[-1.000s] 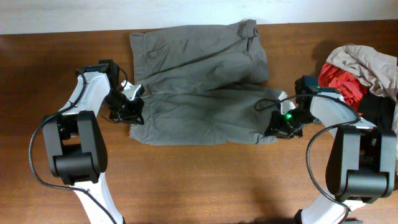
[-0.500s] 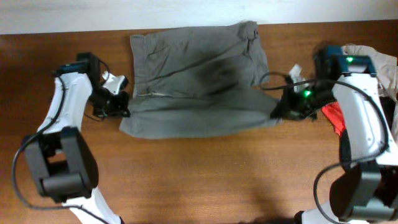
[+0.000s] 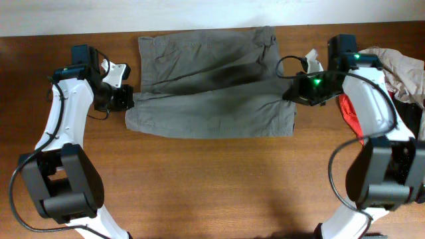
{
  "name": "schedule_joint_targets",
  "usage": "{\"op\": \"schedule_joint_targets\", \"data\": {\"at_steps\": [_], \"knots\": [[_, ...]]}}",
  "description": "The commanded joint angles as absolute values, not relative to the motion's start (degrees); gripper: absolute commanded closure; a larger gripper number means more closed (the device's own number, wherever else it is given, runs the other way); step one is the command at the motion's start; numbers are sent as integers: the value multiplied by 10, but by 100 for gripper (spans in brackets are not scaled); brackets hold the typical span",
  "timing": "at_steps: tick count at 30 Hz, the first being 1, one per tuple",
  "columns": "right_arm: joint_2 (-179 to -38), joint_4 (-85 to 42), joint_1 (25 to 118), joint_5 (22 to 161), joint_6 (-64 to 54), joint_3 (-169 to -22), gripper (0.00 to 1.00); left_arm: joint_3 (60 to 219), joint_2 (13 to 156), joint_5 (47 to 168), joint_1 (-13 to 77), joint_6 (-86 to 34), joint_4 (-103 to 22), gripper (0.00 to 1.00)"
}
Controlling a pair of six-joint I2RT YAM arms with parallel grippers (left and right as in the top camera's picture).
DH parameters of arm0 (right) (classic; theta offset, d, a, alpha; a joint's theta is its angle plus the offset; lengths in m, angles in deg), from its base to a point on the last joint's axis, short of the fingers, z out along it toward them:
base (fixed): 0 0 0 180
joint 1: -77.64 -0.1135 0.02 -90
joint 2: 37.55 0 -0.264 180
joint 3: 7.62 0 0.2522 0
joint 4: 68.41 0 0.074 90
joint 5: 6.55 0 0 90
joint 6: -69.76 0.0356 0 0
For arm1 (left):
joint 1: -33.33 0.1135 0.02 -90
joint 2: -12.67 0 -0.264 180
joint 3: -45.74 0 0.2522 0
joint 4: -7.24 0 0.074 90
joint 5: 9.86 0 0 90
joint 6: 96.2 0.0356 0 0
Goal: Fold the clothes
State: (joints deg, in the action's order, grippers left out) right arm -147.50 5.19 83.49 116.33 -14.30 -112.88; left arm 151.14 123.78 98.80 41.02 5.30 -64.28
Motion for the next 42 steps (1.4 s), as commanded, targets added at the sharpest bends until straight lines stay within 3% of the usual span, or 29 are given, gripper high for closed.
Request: {"op": "schedule_joint_targets", "data": {"at_steps": [1,3,5,15,23,25,31,35,37,42], "knots": [[-1499,39,836,1143,-138,-1133,72,1518,1232,962,421,59,-640,99],[-1505,48,837,1143,-138,-1133,34,1518,1232,955,421,59,-642,99],[-1507,61,837,1140,-155,-1133,25,1518,1232,953,421,59,-641,99],[-1508,156,822,1097,-213,-1104,23,1518,1232,953,421,59,-638,99],[-1508,66,786,1103,-204,-993,24,1518,1232,953,421,59,-638,99],[-1508,46,774,1123,-204,-979,28,1518,1232,953,421,59,-638,99],[-1507,31,757,1133,-204,-979,59,1518,1232,953,421,59,-638,98],[-1501,43,758,1133,-205,-979,86,1518,1232,953,421,67,-642,89],[-1493,51,758,1134,-208,-979,94,1518,1232,946,421,70,-644,75],[-1453,60,758,1133,-213,-979,96,1518,1226,916,422,76,-678,57]]}}
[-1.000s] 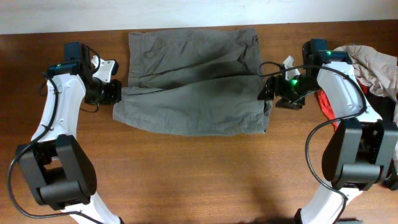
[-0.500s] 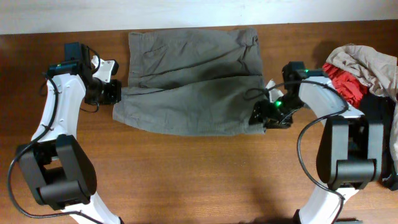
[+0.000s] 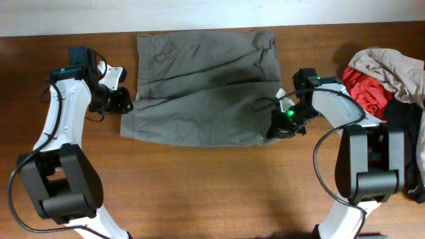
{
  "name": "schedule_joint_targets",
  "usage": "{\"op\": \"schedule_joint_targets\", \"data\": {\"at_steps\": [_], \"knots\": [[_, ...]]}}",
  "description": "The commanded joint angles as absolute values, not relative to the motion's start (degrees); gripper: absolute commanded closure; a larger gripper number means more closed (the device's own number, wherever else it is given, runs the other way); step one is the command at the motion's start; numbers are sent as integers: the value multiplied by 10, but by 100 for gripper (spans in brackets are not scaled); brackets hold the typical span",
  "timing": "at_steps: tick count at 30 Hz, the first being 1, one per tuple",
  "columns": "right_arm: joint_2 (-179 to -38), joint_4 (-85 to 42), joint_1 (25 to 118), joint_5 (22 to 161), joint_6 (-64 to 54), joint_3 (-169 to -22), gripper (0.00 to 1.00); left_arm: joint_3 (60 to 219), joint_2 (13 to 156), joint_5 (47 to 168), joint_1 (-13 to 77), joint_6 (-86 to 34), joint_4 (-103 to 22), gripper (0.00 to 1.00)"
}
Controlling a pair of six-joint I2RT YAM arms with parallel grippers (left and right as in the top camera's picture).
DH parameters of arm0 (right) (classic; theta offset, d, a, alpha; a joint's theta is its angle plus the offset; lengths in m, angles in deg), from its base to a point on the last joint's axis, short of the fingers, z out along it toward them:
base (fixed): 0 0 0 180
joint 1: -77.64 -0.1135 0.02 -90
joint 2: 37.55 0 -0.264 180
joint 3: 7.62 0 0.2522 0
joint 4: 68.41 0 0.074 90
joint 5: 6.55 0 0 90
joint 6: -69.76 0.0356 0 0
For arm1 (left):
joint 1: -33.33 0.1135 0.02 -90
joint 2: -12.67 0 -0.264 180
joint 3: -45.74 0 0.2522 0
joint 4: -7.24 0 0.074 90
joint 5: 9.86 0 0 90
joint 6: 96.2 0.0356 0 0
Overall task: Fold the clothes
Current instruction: 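Lift the trousers with both grippers and stretch them sideways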
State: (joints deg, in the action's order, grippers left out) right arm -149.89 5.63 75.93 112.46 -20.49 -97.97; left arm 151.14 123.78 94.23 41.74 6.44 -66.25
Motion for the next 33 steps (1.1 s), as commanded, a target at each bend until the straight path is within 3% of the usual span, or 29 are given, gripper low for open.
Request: {"op": "schedule_joint_targets", "data": {"at_steps": [1,8,23,25,27,33], "knots": [[-1435,60,758,1132,-213,-979,96,1518,1224,903,422,76,-697,54],[-1402,66,758,1128,-193,-979,96,1507,1224,901,422,76,-757,50],[-1401,66,778,1128,-185,-980,96,1319,1224,977,422,100,-589,52],[-1401,66,778,1128,-185,-980,96,1316,1224,986,422,102,-584,84],[-1401,66,778,1128,-185,-980,96,1318,1218,990,422,102,-587,100],[-1401,67,778,1128,-185,-983,96,1372,1164,998,423,102,-641,99]]}}
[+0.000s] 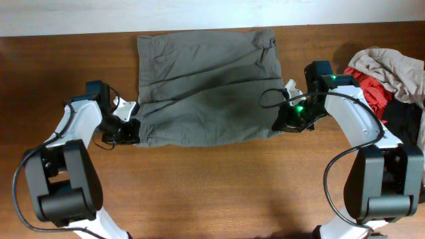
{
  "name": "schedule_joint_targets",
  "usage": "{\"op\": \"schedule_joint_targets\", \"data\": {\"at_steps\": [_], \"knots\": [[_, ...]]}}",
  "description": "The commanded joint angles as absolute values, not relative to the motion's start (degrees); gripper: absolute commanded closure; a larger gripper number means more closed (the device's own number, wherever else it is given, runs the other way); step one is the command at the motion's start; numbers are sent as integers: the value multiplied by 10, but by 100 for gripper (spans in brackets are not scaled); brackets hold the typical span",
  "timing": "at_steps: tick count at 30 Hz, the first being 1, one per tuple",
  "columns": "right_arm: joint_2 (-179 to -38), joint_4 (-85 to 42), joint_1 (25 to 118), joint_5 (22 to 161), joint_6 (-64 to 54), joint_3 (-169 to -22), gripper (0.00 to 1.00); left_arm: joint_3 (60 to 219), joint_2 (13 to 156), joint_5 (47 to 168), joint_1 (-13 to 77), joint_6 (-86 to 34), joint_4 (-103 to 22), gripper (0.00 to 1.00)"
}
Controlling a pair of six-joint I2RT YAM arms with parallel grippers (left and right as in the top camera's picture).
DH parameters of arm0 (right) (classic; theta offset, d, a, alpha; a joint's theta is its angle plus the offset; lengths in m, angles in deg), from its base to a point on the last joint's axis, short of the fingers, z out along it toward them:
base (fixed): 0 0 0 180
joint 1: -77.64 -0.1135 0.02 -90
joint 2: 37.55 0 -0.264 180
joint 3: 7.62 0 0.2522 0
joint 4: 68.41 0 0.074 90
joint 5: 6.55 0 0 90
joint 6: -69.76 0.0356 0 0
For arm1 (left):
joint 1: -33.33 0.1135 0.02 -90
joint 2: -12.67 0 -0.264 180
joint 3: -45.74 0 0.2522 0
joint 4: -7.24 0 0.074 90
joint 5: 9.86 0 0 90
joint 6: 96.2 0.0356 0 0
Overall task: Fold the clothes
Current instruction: 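Lift the trousers with both grippers and stretch them sideways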
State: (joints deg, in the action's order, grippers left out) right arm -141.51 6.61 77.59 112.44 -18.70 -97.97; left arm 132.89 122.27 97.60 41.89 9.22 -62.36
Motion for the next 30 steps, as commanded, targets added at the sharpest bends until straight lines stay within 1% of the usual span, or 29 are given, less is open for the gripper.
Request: {"op": "schedule_joint_targets", "data": {"at_steps": [1,4,7,11,20,23,30], "knots": [[-1401,67,778,1128,-185,-984,96,1387,1149,991,424,101,-652,99],[-1401,80,778,1127,-185,-996,96,1414,1093,943,424,99,-673,99],[-1394,101,778,1119,-185,-1011,96,1414,1055,892,424,66,-683,99],[-1359,120,777,1083,-185,-1032,96,1414,1023,865,424,49,-685,100],[-1228,190,777,1054,-183,-1063,96,1414,948,863,424,45,-707,99],[-1162,197,777,1053,-182,-1063,96,1414,902,871,424,45,-719,99],[-1094,197,777,1052,-179,-1068,96,1414,836,913,424,46,-720,98]]}}
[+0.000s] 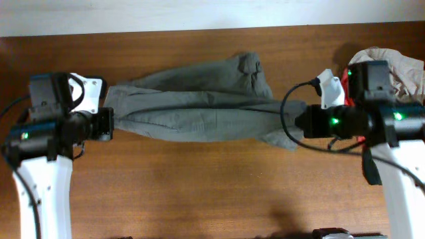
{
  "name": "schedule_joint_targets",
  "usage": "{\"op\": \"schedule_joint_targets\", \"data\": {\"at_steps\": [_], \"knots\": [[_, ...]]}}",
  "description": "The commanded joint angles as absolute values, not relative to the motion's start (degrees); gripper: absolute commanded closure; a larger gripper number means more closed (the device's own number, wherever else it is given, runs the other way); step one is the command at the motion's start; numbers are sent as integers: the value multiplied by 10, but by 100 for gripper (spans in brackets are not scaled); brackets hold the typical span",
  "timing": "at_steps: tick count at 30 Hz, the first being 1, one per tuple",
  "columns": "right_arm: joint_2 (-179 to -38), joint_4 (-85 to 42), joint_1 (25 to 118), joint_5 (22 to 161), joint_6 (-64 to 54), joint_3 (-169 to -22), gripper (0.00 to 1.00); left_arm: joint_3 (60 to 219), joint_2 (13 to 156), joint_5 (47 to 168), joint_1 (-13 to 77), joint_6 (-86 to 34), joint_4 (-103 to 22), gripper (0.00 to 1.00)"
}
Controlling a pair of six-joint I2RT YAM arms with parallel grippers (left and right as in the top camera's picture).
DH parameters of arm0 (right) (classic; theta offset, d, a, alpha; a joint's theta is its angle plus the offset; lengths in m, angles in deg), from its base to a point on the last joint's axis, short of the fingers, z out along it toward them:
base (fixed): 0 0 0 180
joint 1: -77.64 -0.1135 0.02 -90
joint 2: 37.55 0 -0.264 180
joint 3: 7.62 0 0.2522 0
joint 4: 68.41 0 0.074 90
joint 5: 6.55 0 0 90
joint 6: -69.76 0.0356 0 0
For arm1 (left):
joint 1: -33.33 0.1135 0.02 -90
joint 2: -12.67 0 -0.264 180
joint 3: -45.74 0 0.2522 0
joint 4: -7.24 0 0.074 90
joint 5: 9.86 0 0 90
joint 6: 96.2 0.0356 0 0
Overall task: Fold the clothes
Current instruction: 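Lift the trousers with both grippers and stretch them sideways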
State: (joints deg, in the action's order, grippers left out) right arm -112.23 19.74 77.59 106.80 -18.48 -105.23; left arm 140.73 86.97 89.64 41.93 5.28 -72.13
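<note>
Grey-green shorts [199, 106] hang bunched and stretched in a long band across the middle of the overhead view, raised off the brown table [199, 192]. At the band's left end my left gripper [109, 123] is shut on the cloth. My right gripper [297, 126] is shut on the right end, where a small flap droops below it. The upper part of the garment rises in a loose hump near the waistband [249, 66]. The fingertips themselves are hidden by fabric.
A pile of other clothes lies at the right edge behind the right arm, with a beige piece [392, 63] on top and a red one [350, 74] under it. A white wall runs along the table's far edge.
The shorts lay flat with both grippers at their near corners. Now both arms are raised and spread wider, and the shorts are lifted and pulled taut between them.
The shorts lay spread flat, with the grippers at mid-height on their left and right edges. The right gripper then stood at the near right corner, and later the left one at the near left corner. Now the garment hangs stretched between both.
</note>
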Motion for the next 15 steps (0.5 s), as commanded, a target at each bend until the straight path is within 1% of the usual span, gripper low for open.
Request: {"op": "schedule_joint_targets", "data": {"at_steps": [1,5,15], "knots": [[-1090,196,777,1052,-179,-1069,96,1414,831,922,424,46,-719,99],[-1093,194,777,1052,-178,-1068,96,1414,834,968,424,67,-718,100],[-1111,203,777,1057,-176,-1071,96,1417,849,969,424,67,-725,100]]}}
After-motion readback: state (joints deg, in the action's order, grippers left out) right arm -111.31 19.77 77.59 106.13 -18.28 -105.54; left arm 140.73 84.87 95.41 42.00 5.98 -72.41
